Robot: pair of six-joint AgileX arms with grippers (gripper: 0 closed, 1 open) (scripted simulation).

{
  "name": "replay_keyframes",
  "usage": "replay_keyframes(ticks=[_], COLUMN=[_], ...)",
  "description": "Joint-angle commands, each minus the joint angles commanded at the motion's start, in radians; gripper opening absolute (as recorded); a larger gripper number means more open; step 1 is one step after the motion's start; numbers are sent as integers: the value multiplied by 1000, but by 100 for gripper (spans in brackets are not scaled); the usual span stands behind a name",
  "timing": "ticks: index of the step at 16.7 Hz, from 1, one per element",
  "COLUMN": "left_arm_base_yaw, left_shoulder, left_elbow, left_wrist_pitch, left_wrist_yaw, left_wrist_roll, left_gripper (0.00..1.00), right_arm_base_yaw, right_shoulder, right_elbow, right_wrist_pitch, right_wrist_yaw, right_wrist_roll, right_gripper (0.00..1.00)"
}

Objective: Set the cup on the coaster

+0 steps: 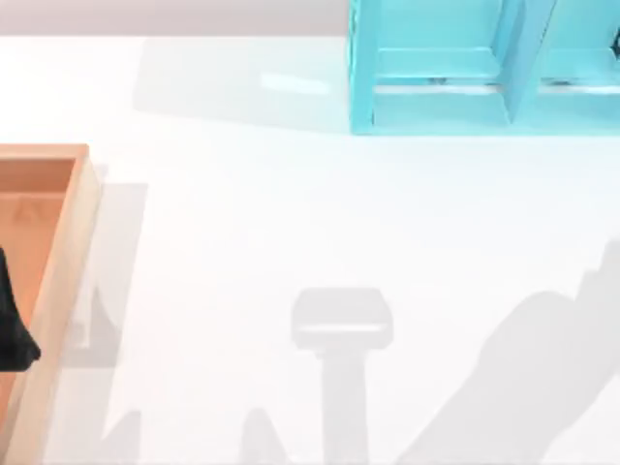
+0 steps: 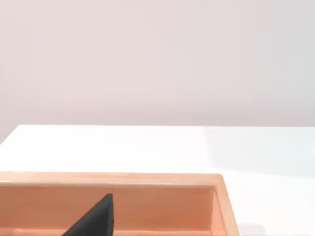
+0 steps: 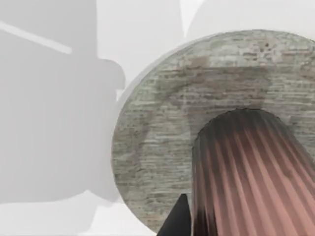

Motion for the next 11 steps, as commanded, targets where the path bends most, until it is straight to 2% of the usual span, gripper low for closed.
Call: replay_keyframes(ticks=[5,11], left_arm_base_yaw=[0,0], left_shoulder=[0,0], left_elbow=[0,0], left_wrist_pitch=[0,0], left_wrist_yaw=[0,0], left_wrist_roll=[0,0], left_gripper=[100,100], right_arm_base_yaw=[0,0], right_shoulder=[0,0], right_elbow=[0,0], right_wrist_pitch=[0,0], right_wrist_yaw=[0,0], right_wrist_roll=[0,0], right_gripper=[98,100])
